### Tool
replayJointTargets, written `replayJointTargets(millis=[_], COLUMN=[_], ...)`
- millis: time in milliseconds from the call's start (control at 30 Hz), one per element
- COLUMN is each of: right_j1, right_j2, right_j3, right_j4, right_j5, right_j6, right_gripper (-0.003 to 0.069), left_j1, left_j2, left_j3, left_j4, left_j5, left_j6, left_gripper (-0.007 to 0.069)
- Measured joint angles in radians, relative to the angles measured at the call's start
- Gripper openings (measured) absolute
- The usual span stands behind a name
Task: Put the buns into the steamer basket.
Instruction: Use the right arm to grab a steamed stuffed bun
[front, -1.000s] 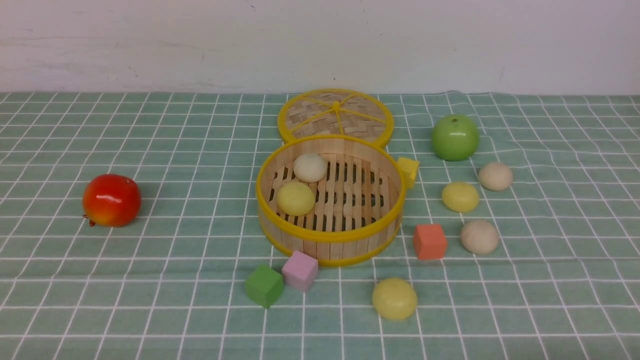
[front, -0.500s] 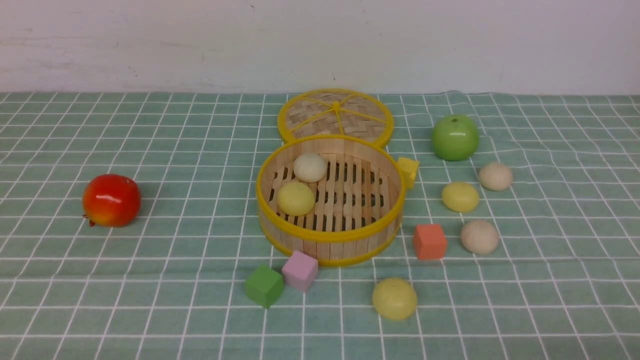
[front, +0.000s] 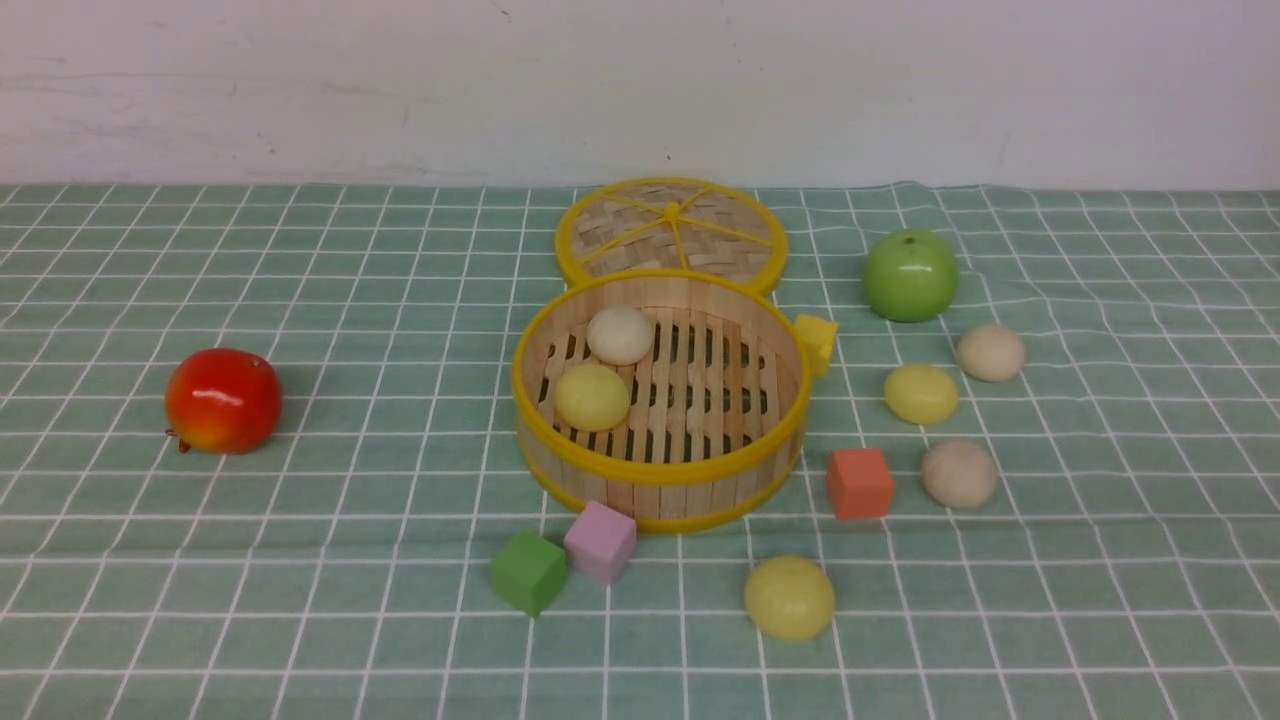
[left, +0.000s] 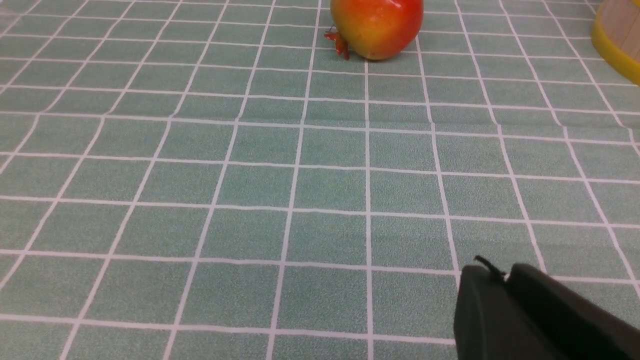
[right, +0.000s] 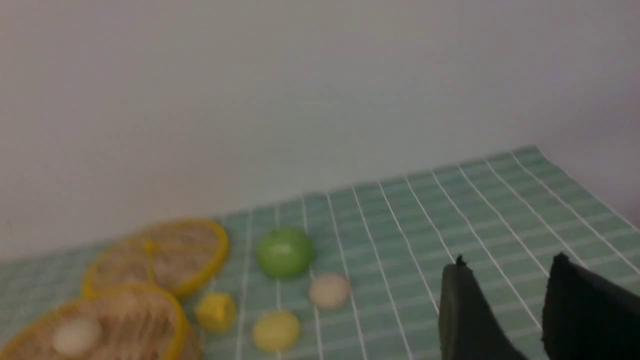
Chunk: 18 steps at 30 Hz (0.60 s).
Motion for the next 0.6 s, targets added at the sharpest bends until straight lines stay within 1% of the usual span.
replayJointTargets(millis=[100, 233, 367, 467, 533, 600], right_j1=[0.004, 0.048, 0.155, 0.262, 0.324, 0.388], right_j2=[0.109, 0.248, 0.409, 0.561, 0.661, 0.759], right_j3=[0.008, 0.020, 0.013, -0.038, -0.090, -0.156], right_j4=[0.037, 0.154, 0.331, 0.443, 0.471, 0.473], right_j5=[0.027, 0.045, 0.092, 0.187, 0.237, 0.263], right_j6=[-0.057, -0.121, -0.297, -0.423, -0.446, -0.447], right_gripper=[0.0239, 0.0240, 0.0240, 0.0240, 0.0240, 0.0240], left_j1=[0.000, 0.000, 0.000, 0.000, 0.000, 0.000], left_j2=[0.000, 0.000, 0.000, 0.000, 0.000, 0.000], left_j3=[0.000, 0.000, 0.000, 0.000, 0.000, 0.000], left_j4=[0.000, 0.000, 0.000, 0.000, 0.000, 0.000], left_j5=[0.000, 0.000, 0.000, 0.000, 0.000, 0.000], left_j6=[0.000, 0.000, 0.000, 0.000, 0.000, 0.000], left_gripper=[0.0060, 0.0059, 0.0059, 0.0059, 0.0059, 0.0059])
